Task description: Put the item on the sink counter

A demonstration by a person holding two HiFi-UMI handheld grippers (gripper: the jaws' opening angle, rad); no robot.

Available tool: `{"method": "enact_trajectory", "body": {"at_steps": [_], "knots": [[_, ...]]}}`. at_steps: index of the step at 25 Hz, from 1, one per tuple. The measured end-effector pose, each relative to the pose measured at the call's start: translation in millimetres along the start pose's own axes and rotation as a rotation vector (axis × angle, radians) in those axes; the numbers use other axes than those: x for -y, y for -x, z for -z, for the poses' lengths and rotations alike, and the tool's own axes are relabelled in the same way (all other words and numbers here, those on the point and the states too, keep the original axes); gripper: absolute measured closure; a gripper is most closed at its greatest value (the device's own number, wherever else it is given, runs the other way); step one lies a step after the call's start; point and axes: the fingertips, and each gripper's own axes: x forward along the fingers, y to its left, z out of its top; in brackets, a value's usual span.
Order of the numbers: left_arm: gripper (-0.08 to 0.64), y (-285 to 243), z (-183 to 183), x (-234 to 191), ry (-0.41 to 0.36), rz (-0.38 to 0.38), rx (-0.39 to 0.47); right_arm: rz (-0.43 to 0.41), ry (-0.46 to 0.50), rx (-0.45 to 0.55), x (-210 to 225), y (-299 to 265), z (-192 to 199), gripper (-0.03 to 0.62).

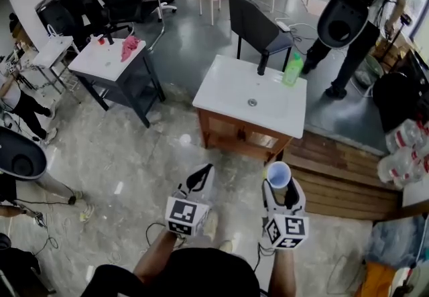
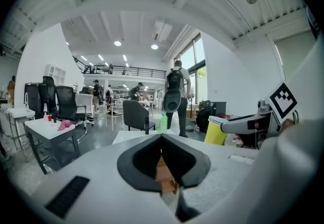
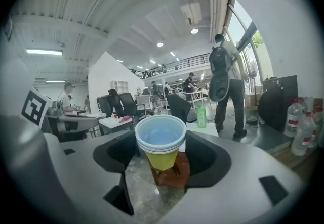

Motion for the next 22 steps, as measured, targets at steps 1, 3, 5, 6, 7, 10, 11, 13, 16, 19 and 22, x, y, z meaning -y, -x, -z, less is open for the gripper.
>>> {"method": "enact_trajectory", "body": {"at_steps": [1,3,5,6,7,10,11,13,16,19,22], "knots": [[0.558,-4.3,-1.1,-7.1,0.000,0.001,0.001,-0.002,0.001,0.000,-2.9,-7.4,-1.7,0.284],[0.558,-13.4,-3.6,-21.6,0.001,0.004,0.005,-0.005,0.005,0.008,-9.3,-22.1,-7.0,0.284],[0.558,-21.4,-5.8,-34.5,0.002,0.008,0.011,-0.003,0.005,0.016,-14.9,-35.2,-10.7,0.284],[0.558,-24.6,-6.7,-40.5,0.001,0.010,0.014,-0.002,0.002,0.018,-17.2,-41.3,-11.5,0.284],[0.558,-27.6,-7.8,-46.3,0.000,0.010,0.017,-0.002,0.000,0.019,-19.6,-47.1,-12.6,0.284],[0.558,-35.8,-12.6,-63.5,0.000,0.013,0.029,-0.004,0.002,0.026,-27.7,-63.3,-18.5,0.284],[0.558,-38.2,-14.1,-69.2,-0.001,0.013,0.032,-0.005,0.003,0.029,-30.7,-68.3,-20.4,0.284],[0.558,-42.1,-15.8,-78.6,-0.003,0.012,0.036,-0.007,0.005,0.033,-36.0,-76.6,-22.5,0.284],[0.558,-47.8,-16.8,-87.0,0.000,0.011,0.039,-0.009,0.007,0.029,-38.3,-86.7,-22.0,0.284],[0.558,-54.8,-20.8,-93.2,0.000,0.011,0.045,-0.006,0.008,0.026,-35.9,-96.8,-24.7,0.284],[0.558,-63.1,-23.2,-100.6,-0.001,0.007,0.043,-0.007,0.007,0.026,-34.1,-107.7,-28.8,0.284]]}}
